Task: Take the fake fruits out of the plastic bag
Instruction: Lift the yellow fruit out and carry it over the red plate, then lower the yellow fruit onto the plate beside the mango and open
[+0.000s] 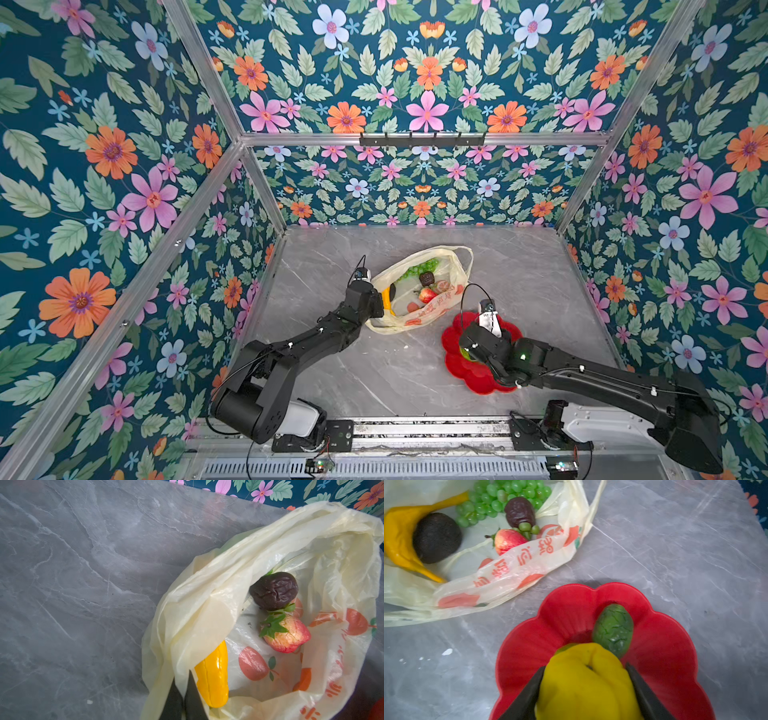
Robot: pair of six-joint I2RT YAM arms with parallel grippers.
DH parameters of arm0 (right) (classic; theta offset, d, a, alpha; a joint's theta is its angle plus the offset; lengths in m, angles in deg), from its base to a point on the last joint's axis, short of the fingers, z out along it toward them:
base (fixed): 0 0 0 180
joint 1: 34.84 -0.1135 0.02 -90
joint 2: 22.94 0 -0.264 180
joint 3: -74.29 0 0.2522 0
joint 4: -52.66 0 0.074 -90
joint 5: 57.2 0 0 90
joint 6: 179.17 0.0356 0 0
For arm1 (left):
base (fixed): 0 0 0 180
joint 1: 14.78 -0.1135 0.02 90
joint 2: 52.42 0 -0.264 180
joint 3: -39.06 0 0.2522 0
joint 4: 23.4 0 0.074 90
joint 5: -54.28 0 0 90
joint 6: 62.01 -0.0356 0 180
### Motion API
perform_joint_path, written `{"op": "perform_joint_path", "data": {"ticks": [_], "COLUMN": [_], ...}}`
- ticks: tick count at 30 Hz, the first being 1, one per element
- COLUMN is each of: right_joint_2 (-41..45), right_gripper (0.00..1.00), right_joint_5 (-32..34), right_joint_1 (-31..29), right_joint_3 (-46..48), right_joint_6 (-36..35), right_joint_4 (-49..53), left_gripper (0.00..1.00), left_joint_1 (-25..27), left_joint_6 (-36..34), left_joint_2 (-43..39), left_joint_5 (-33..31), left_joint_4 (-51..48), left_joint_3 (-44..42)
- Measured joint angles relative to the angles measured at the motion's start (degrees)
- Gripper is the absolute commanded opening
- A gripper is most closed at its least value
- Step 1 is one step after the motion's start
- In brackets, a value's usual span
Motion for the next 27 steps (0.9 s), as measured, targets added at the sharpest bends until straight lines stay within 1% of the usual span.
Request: {"op": "perform_joint_path", "data": {"ticks": [6,10,16,23,27], "right_joint_2": [2.9,2.3,-2.7,-10.5,-12.9], "right_gripper": [0.51,0.51,0.51,0.51,0.51], "right_joint_5": [4.0,6.4,9.7,13.4,14.6], "right_joint_1": [-0.1,-0.2,-0.1,0.0,0.7], "right_joint_3": [5.9,8.6,10.9,8.5,8.2], "right_joint_6": [7.8,12.3,18.7,25.2,26.9], "right_joint_4": [1.3,1.2,0.2,1.0,1.3], "left_gripper": [0.08,0.08,0.08,0.08,0.09], "left_joint_1": [0.0,0.0,0.0,0.0,0.0], "left_joint_6": [0.0,-0.1,-0.2,-0.2,-0.2], "left_joint_2": [0.0,0.0,0.0,0.0,0.0], "left_joint_5": [-0.2,-0.2,-0.4,-0.7,-0.7], "left_joint_4": [0.0,0.0,0.0,0.0,0.0], "left_joint_3": [0.0,0.0,0.0,0.0,0.0]}}
